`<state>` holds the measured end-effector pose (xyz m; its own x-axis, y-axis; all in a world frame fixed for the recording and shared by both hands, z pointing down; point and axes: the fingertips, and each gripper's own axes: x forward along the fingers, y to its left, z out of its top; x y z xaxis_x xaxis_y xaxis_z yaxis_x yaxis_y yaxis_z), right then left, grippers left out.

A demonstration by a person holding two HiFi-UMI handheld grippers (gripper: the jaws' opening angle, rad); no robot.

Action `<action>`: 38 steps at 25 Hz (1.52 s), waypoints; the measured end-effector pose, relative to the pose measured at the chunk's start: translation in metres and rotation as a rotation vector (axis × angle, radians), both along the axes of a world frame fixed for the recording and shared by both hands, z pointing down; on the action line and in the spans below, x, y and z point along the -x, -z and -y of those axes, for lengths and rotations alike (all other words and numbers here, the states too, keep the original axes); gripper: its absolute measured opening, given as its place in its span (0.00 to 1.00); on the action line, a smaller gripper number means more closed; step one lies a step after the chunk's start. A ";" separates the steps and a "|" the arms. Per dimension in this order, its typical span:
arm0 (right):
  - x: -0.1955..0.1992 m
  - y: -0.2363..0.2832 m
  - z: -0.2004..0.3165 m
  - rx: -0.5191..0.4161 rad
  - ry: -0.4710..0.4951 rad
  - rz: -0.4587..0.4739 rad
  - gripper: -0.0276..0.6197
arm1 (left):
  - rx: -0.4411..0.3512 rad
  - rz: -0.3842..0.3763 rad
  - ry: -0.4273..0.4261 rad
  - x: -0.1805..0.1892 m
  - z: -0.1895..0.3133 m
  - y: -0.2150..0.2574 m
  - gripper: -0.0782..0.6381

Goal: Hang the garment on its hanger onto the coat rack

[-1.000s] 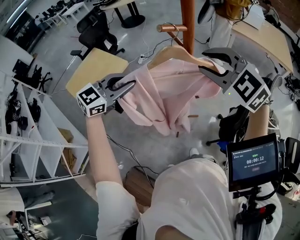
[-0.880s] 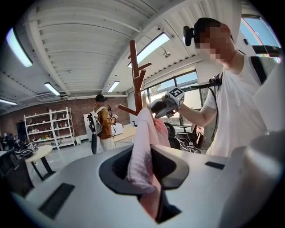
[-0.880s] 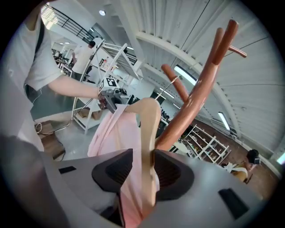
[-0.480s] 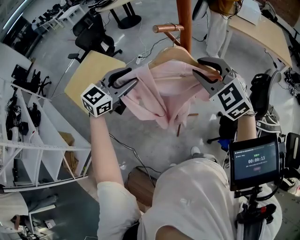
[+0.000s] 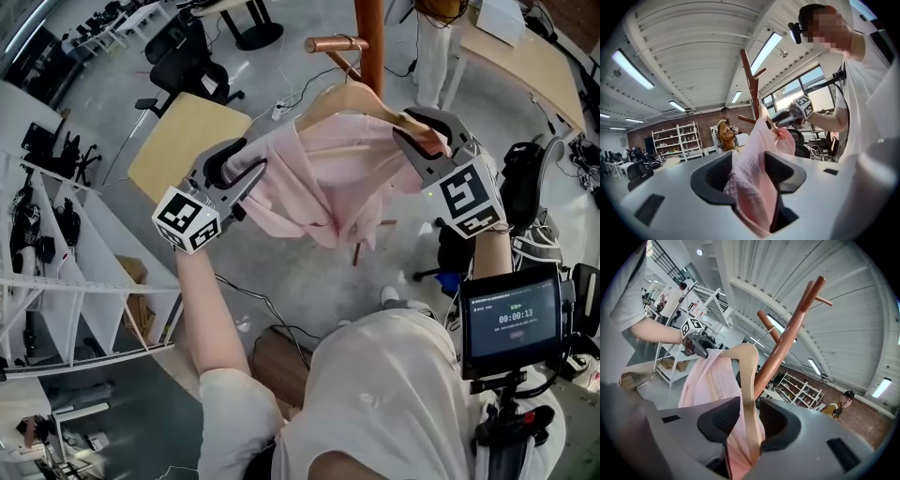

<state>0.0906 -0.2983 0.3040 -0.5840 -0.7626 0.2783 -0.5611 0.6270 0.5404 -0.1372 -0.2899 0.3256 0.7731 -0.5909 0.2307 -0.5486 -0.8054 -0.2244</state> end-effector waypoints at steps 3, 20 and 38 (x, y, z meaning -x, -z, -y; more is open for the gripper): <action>-0.004 0.005 -0.003 -0.020 -0.009 0.048 0.24 | -0.037 -0.026 0.051 0.008 -0.009 0.008 0.40; -0.003 0.039 -0.046 -0.207 0.004 0.199 0.24 | -0.245 -0.164 0.397 0.015 -0.110 0.042 0.39; 0.106 -0.029 -0.120 0.092 0.344 0.497 0.24 | -0.128 -0.305 0.555 -0.033 -0.166 -0.027 0.39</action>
